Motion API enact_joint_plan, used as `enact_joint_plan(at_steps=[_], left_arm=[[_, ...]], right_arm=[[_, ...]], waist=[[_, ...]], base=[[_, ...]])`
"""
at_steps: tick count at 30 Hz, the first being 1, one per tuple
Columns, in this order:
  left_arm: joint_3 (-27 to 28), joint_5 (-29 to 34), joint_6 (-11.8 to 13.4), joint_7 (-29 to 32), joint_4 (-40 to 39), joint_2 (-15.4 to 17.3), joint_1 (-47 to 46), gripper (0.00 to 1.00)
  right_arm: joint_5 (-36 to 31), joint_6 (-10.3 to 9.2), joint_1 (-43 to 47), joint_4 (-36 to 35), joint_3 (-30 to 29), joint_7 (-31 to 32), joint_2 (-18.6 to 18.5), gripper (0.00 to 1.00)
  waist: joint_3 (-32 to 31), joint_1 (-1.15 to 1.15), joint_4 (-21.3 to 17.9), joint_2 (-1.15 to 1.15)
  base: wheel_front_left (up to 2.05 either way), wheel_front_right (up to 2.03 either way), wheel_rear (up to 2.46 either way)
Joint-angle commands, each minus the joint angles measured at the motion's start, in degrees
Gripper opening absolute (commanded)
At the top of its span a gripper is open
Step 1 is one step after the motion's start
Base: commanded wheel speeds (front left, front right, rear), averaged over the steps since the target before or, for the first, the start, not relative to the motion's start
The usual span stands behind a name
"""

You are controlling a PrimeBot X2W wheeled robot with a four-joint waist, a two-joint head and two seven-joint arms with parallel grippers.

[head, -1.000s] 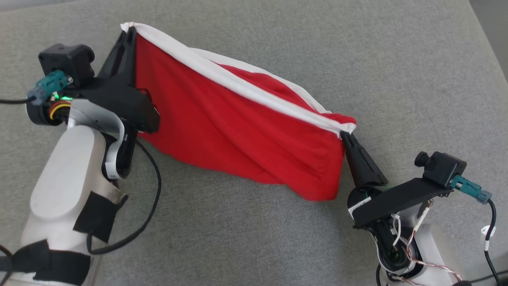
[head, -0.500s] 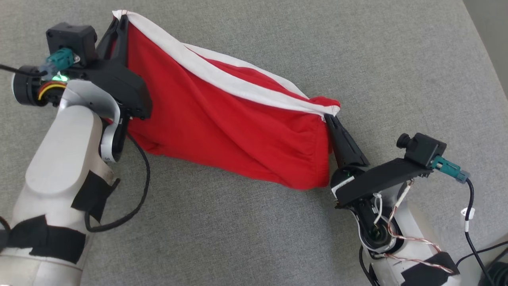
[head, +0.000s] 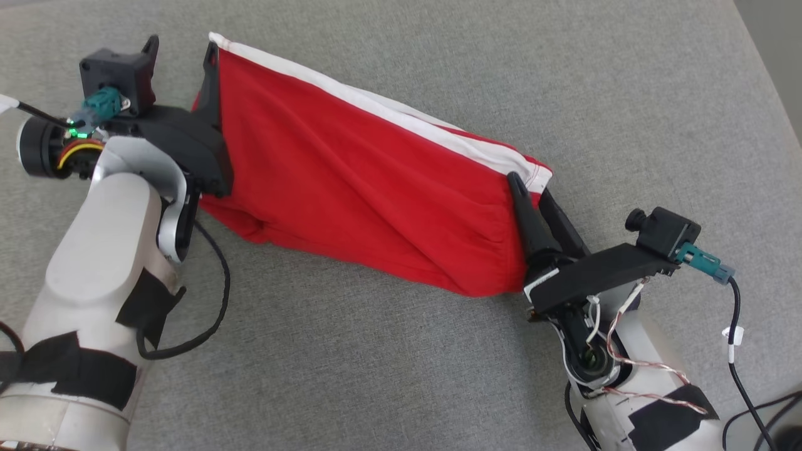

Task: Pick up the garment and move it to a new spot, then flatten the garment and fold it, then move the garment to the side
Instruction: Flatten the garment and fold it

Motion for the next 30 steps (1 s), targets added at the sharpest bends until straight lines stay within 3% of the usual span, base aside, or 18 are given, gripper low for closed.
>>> enact_joint_plan(at_steps=[1,15,30], left_arm=[[0.05,-0.41,0.05,0.22,1.08,0.22,1.41,1.0],[-0.71,-4.69,-4.56,8.06,4.65,1.15,6.7,1.0],[0.4,-10.03,-3.16,20.13,6.56,0.79,12.18,1.0]], right_arm=[[-1.93,-0.09,1.64,-0.58,-1.04,0.81,0.07,1.0],[-18.71,-0.09,18.75,-14.94,-12.55,7.18,0.08,1.0],[-19.04,-0.09,24.85,-21.47,-12.74,9.26,0.09,1.0]], waist=[[-1.05,0.0,0.67,-0.01],[-5.44,0.0,-0.32,-0.01],[-6.01,0.0,-2.22,-0.01]], base=[[0.0,0.0,0.0],[0.0,0.0,0.0],[0.0,0.0,0.0]])
